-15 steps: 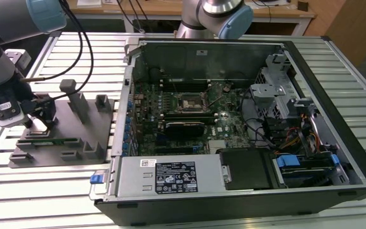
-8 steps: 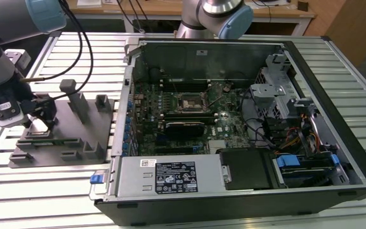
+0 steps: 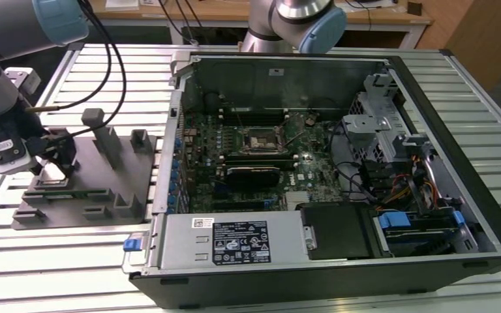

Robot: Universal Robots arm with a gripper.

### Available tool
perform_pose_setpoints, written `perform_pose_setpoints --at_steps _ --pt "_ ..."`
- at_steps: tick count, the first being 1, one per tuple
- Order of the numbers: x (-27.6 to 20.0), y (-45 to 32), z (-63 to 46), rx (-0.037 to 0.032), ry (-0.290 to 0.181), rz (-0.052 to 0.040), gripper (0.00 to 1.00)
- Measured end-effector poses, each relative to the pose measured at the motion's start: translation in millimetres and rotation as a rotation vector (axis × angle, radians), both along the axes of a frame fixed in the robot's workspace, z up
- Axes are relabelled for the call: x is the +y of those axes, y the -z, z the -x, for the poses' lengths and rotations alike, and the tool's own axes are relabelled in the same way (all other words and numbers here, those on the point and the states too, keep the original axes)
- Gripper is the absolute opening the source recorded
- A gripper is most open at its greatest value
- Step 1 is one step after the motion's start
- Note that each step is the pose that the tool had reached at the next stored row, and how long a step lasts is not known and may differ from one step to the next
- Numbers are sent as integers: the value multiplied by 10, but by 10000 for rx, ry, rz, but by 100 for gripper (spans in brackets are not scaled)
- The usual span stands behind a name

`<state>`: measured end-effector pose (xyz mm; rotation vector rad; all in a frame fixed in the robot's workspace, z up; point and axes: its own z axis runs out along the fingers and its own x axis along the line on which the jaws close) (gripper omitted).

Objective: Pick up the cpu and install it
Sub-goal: 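Pick up the cpu and move it towards the insertion slot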

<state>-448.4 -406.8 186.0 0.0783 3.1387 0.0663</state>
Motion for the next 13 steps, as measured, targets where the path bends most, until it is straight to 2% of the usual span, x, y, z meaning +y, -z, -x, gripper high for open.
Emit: perform_pose_setpoints --at_steps 1,2,4,6,13 --pt "0 0 0 2 0 1 60" --pt "0 0 0 2 0 2 54" --pt "0 -5 -1 0 0 0 53" --pt "0 -43 0 -1 1 -1 53" --pt "0 -291 -1 -1 0 0 53"
